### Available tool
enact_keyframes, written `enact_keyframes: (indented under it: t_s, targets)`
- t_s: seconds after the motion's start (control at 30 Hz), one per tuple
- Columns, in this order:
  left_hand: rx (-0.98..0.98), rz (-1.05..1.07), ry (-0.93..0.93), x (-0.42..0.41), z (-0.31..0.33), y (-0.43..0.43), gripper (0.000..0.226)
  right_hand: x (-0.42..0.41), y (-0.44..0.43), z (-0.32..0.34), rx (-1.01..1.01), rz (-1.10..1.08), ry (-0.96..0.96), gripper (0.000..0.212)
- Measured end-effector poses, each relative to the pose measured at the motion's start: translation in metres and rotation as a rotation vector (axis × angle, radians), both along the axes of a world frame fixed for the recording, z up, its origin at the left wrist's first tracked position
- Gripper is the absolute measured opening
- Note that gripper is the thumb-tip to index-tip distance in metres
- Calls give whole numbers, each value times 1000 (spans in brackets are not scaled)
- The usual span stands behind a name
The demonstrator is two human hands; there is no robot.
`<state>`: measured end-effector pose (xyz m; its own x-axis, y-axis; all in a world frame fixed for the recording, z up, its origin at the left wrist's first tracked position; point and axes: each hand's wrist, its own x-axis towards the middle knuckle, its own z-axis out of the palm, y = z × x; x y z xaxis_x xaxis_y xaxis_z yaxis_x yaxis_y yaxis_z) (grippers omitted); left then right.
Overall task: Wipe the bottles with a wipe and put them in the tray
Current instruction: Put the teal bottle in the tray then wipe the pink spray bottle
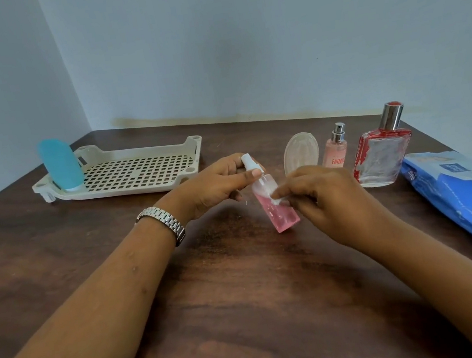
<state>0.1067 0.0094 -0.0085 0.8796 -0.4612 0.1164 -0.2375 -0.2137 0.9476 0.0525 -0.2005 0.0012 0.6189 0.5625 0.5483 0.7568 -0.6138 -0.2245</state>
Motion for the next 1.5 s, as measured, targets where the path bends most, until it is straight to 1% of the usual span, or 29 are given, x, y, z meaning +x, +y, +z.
enact_keyframes:
  t_s: [0.13,0.2,0.27,0.4,0.53,0.63,0.73,0.87,0.97,1.03,1.1,1.23,1.37,1.5]
  targets:
    - [35,26,-33,2,-1,0,15,-13,-12,0,-176,34,40,19]
    - [48,36,-49,3,-2,0,14,-16,-14,0,-207,24,66,19]
    - [48,40,-49,3,-3,0,15,-15,-12,1,-209,12,41,20]
    - [35,63,-67,2,-2,1,25,-3,2,3,-132,0,-14,20]
    - [13,65,-75,3,-2,3,28,16,17,6,49,-54,-27,17]
    - [7,62,-67,2,-3,3,26,23,28,10,93,-75,-66,15]
    - [5,58,-68,1,-2,2,22,14,30,11,-11,-26,-107,15]
    - [49,72,-93,1,0,1,11,-5,18,1,-255,-18,-203,28]
    - [71,76,-114,-2,2,0,10,-19,8,-8,-368,10,-244,27]
    - [82,83,-124,-3,3,-1,11,-26,3,-11,-402,19,-236,25]
    - [75,91,-130,-4,3,-3,13,-28,1,-11,-385,17,-204,23]
    - [63,96,-139,-5,4,-6,12,-16,9,-2,-274,-14,-154,21]
    - [20,79,-119,-5,3,-6,12,2,27,11,-252,-32,-238,25]
    - [10,75,-107,-4,2,-5,6,7,33,12,-229,-47,-288,24]
